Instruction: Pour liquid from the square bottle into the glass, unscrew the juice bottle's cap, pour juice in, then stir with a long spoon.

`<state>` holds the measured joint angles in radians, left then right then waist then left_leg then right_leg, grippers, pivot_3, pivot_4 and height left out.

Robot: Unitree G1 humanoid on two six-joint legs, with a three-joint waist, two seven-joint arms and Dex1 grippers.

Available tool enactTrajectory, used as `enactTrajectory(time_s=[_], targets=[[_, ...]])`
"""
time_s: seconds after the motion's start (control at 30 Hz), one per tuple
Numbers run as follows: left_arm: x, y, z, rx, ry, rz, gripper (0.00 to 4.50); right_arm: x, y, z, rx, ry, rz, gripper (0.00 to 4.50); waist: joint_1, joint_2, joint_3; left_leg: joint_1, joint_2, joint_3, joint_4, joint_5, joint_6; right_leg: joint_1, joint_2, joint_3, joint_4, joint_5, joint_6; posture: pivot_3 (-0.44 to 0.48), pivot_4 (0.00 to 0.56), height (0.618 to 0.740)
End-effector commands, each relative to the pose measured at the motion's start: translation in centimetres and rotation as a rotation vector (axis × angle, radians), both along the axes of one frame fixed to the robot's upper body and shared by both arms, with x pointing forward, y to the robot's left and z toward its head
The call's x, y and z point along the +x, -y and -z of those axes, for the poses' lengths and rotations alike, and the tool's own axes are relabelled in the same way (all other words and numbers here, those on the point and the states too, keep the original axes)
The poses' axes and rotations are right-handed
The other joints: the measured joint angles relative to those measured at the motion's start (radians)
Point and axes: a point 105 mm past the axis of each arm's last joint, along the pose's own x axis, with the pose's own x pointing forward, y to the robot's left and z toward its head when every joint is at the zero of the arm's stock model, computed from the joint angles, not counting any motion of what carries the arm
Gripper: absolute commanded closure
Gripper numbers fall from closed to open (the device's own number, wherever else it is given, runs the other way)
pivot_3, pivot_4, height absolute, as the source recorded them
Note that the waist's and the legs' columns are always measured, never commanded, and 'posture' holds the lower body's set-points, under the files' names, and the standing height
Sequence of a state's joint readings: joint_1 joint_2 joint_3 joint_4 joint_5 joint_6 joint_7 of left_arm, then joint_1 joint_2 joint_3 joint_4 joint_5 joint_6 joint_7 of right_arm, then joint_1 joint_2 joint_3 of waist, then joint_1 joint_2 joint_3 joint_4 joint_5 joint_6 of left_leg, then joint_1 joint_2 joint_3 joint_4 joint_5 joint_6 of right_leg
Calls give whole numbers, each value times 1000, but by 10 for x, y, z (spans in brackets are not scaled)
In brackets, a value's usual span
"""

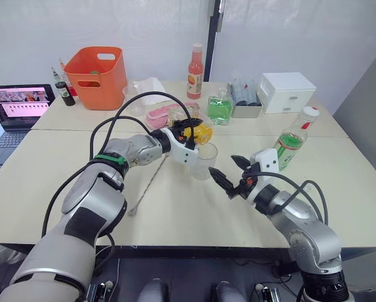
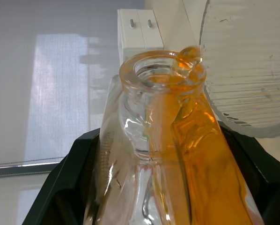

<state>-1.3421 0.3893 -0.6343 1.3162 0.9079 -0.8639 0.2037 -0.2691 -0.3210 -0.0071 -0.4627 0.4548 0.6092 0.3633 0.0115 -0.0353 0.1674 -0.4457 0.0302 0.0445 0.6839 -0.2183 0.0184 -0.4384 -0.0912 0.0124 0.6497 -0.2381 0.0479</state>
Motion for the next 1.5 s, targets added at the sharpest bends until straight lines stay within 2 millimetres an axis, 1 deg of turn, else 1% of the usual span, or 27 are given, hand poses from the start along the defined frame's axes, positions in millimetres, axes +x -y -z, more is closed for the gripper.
enactTrajectory(time_s=[0.03,0.3,0.8,1.5], targets=[[-2,9,-55,-82,167,32,1685,-4,-3,-14,25,54,-20,0,0,0,0,0,0,0,0,0,0,0,0,0,0,0,0,0,150,715],[-1,9,-59,-89,190,24,1685,-4,-3,-13,26,50,-21,0,0,0,0,0,0,0,0,0,0,0,0,0,0,0,0,0,150,715],[0,10,-60,-77,218,25,1685,-5,-4,-14,35,48,-25,0,0,0,0,0,0,0,1,0,0,0,0,0,3,0,0,0,150,715],[0,13,-56,-39,234,26,1685,-7,-4,-14,45,44,-18,0,0,0,0,0,0,0,3,0,0,-1,0,0,6,0,0,0,150,715]])
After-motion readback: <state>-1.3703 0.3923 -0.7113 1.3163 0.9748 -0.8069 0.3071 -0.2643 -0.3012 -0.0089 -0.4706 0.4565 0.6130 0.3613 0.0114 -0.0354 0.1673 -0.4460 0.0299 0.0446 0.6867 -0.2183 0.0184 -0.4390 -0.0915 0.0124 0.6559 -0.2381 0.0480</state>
